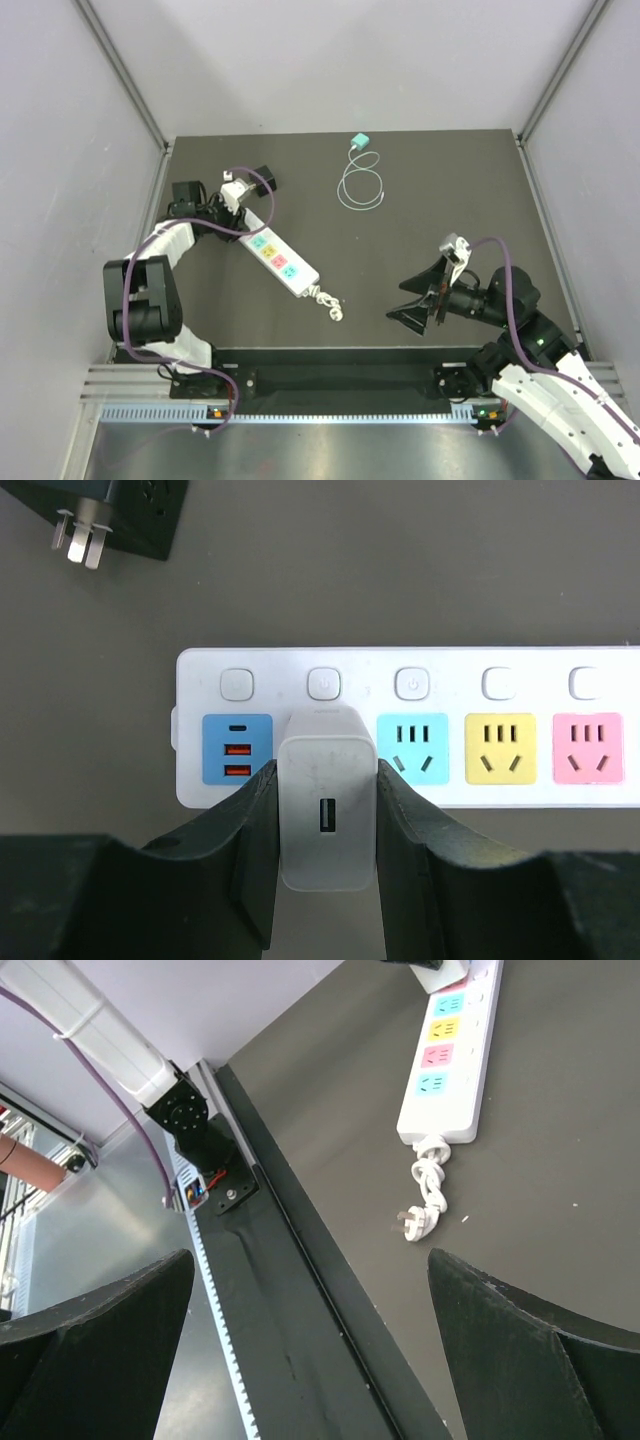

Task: Insert the plug

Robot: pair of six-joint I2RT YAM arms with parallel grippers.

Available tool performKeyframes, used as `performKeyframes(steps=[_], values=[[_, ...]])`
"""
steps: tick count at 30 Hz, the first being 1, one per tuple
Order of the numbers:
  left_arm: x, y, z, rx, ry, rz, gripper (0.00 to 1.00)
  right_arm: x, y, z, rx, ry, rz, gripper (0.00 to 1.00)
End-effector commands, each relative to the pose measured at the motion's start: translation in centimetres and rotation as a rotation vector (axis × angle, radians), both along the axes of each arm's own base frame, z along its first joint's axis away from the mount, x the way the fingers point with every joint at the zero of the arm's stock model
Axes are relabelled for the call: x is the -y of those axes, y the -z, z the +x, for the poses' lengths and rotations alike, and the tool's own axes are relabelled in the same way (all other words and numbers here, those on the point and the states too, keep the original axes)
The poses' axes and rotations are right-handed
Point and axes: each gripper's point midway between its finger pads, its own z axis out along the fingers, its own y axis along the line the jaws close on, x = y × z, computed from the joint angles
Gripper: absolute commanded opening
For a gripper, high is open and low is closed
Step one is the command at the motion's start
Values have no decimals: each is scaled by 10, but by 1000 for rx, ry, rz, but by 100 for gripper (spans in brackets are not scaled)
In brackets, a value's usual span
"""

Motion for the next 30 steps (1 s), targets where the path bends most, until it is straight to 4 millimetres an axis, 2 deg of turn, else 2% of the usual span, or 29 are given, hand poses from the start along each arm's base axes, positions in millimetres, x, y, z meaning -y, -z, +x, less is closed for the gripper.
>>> performKeyframes(steps=[1,6,12,18,22,26,30], values=[[-4,29,-16,-150,32,68,0,4,-20,-8,67,-18,16,100],[-6,35,-12,-203,53,102,0,6,-13,-12,57,-23,5,100],[-4,51,-18,-255,101,158,0,5,-11,-13,51,-35,6,100],[1,77,-29,-351,128,211,0,4,-12,-15,56,-44,6,100],[2,91,-29,-398,133,227,0,4,-11,-14,53,-46,3,100],[1,95,-31,-416,128,231,0,4,-11,-14,56,-45,3,100],[7,89,-35,-430,125,194,0,5,-13,-13,67,-36,8,100]])
